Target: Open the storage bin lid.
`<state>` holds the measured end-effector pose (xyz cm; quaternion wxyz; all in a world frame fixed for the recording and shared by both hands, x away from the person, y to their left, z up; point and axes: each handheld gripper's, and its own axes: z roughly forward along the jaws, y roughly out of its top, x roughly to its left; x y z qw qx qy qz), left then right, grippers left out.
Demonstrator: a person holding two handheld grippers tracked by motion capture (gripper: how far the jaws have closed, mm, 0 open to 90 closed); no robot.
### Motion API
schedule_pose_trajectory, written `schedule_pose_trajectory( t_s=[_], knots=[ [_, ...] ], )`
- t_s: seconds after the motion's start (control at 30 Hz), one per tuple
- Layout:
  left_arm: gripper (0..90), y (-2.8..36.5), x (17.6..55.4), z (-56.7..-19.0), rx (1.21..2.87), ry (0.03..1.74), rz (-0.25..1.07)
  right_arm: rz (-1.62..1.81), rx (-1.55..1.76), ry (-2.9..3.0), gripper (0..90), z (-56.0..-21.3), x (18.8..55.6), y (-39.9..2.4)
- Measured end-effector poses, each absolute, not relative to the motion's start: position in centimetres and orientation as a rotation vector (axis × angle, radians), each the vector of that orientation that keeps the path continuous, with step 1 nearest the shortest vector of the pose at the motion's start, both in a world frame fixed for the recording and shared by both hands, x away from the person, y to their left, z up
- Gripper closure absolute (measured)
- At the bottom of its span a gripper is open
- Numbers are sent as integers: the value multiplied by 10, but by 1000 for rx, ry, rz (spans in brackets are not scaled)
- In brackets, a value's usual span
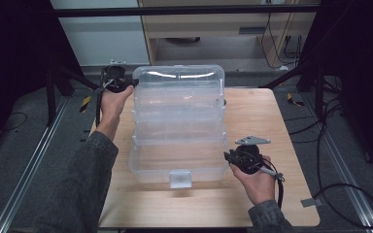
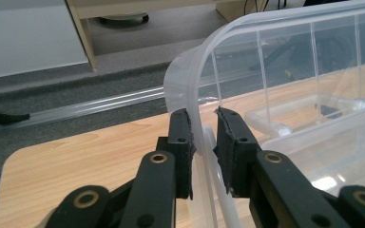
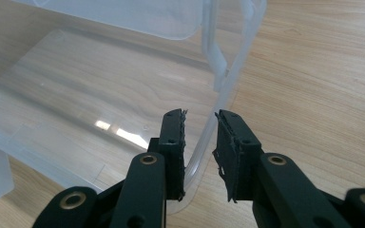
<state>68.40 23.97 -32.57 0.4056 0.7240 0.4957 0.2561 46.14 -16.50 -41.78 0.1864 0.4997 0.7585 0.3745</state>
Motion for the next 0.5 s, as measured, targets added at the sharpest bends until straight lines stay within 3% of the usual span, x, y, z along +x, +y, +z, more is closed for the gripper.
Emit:
schedule_pose_trajectory(
  t_s=[0.27, 0.37, 0.5],
  knots=[
    [742, 242, 685, -327, 1826, 1264, 667, 1054, 1411, 2134, 719, -418, 462, -164],
    [630, 245, 681, -322, 1777, 1260, 680, 1053, 1414, 2136, 719, -418, 462, -165],
    [620, 245, 666, -315, 1761, 1224, 687, 1059, 1413, 2138, 706, -418, 462, -165]
  ],
)
